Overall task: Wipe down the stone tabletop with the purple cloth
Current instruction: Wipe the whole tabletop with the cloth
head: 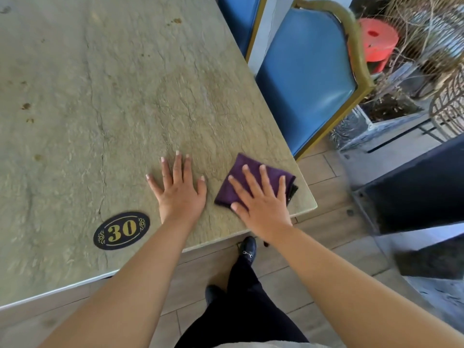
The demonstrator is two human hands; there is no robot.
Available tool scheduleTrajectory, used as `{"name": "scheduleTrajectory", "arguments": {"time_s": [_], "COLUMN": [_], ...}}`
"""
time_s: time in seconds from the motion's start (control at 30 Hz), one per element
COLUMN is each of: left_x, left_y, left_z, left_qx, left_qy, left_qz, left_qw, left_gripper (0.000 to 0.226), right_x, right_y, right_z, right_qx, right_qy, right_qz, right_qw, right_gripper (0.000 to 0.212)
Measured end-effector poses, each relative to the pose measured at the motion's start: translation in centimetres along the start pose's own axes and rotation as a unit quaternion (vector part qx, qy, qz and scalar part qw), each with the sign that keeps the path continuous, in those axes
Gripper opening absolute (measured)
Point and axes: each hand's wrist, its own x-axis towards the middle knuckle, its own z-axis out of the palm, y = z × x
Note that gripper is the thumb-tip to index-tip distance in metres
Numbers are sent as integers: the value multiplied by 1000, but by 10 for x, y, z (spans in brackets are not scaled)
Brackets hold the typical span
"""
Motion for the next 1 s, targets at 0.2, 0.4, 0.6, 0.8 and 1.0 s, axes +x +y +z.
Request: {"name": "scheduleTrajectory", "arguments": {"time_s": [0.2,0.4,0.6,0.8,1.0], "left_x": [-1,-1,8,46,114], "left_y": [1,-1,7,108,136], "left_z": [-1,-1,-10,-26,-5], "left_qx": [5,10,-66,-135,-14], "left_qy": [5,2,-11,47,-14], "left_qz": [-8,-1,-79,32,-44], "left_qw": [1000,1000,995,989,999], "left_gripper": [65,65,63,61,67], "right_x": [-8,84,142,172,201], "right_y": [20,31,41,106,149], "right_z": [7,-15,-43,-56,-64], "right_qx": [-21,-13,128,276,258], "right_qy": [28,14,-32,43,-26], "right_qz": [-155,-81,-121,-65,-180], "right_qw": [987,997,984,958,949], "right_gripper": [58,61,51,38,48]}}
